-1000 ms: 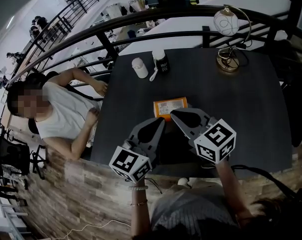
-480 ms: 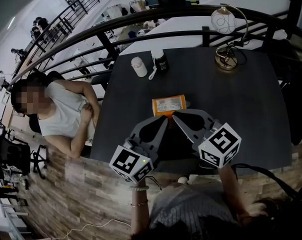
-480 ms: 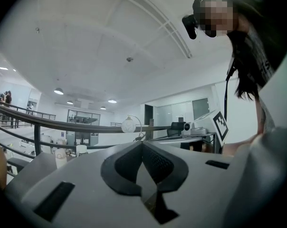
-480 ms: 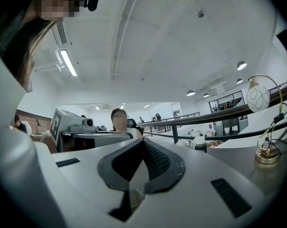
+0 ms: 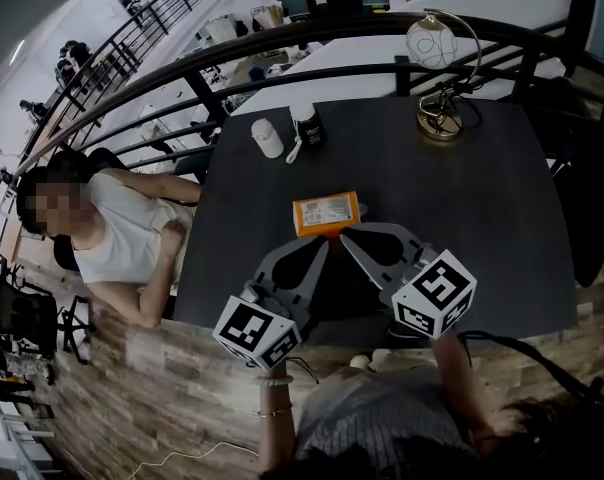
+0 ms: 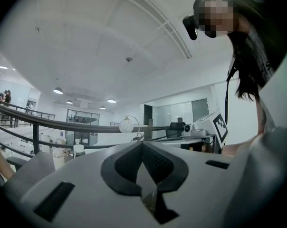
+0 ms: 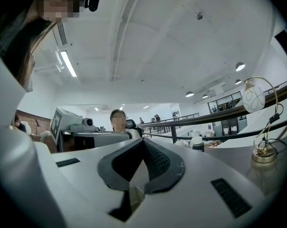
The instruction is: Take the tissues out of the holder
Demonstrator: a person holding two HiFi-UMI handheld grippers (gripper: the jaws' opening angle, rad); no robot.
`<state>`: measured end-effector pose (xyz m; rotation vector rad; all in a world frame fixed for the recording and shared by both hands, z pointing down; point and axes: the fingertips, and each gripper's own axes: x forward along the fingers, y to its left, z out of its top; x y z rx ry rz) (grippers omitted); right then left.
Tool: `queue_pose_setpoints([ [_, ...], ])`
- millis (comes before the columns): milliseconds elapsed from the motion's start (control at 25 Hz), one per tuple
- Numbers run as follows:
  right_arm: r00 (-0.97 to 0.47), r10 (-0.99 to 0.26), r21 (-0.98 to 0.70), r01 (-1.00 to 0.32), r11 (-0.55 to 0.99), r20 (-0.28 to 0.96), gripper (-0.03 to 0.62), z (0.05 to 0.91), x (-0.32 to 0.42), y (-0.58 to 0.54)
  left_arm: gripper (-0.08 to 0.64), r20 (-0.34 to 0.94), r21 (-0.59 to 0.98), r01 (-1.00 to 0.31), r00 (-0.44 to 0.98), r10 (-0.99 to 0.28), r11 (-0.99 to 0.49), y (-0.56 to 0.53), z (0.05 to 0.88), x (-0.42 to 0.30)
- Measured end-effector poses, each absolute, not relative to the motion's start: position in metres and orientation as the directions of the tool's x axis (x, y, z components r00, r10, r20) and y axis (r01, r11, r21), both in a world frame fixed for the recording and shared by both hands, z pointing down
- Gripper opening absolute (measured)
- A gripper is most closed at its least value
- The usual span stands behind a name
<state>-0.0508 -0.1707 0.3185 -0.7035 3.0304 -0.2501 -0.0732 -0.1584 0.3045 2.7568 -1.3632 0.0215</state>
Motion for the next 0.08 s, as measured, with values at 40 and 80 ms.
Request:
queue_pose_setpoints([
  [40, -0.898, -0.44, -0.163, -0.436, 0.885, 0.016, 0.014, 0.3191, -0.0498, -0.1702, 0.008, 0.042, 0.053, -0.794, 0.608, -0.793, -0.606, -0.1578, 0.3048, -0.0722],
  [80, -0.898, -0.441, -0.166, -0.437, 0.884, 0.016, 0.014, 0.3198, -0.0488, -0.1697, 0.008, 0.043, 0.054, -0.794, 0.608, -0.793, -0.606, -0.1571, 0.3051, -0.0712],
])
